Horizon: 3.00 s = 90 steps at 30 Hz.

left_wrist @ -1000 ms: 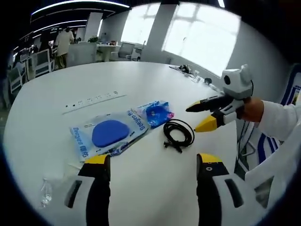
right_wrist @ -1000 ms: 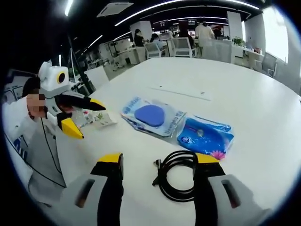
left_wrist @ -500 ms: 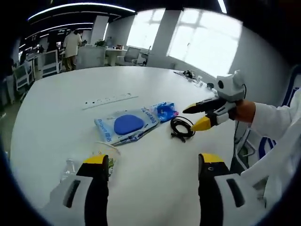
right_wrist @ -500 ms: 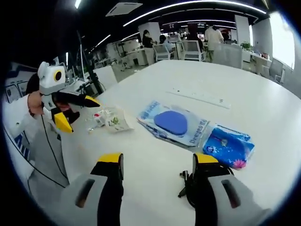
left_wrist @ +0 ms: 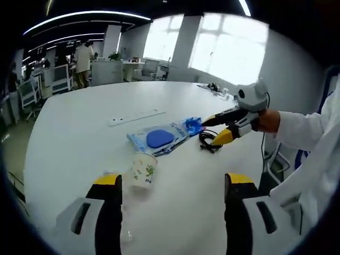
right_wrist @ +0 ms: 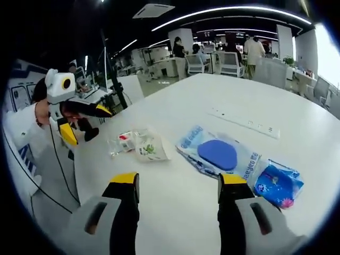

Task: Arrange the tabletop items into an orderly group along one side of the table until the central work area is clear of visible clutter.

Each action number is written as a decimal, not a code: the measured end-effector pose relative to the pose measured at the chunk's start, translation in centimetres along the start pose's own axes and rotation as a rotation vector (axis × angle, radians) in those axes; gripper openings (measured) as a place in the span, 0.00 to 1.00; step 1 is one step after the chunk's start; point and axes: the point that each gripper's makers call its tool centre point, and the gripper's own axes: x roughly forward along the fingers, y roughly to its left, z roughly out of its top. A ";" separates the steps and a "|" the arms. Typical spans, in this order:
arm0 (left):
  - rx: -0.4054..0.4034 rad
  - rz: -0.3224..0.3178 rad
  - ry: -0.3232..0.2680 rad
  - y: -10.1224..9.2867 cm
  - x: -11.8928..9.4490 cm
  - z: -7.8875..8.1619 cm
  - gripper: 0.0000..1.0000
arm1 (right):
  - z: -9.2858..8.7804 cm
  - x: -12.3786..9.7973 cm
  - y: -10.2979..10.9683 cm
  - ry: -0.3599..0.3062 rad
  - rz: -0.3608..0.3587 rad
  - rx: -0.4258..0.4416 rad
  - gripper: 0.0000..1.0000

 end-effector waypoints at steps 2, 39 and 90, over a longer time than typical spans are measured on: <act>0.002 0.014 0.006 0.9 -0.8 -0.4 0.81 | 0.3 0.7 0.5 0.003 0.009 -0.008 0.59; -0.171 0.084 -0.012 9.8 -2.7 -6.3 0.82 | 0.6 13.6 3.5 0.145 0.268 -0.119 0.49; -0.188 0.062 -0.077 9.2 -2.5 -6.0 0.77 | 4.1 10.6 7.2 0.207 0.489 -0.365 0.00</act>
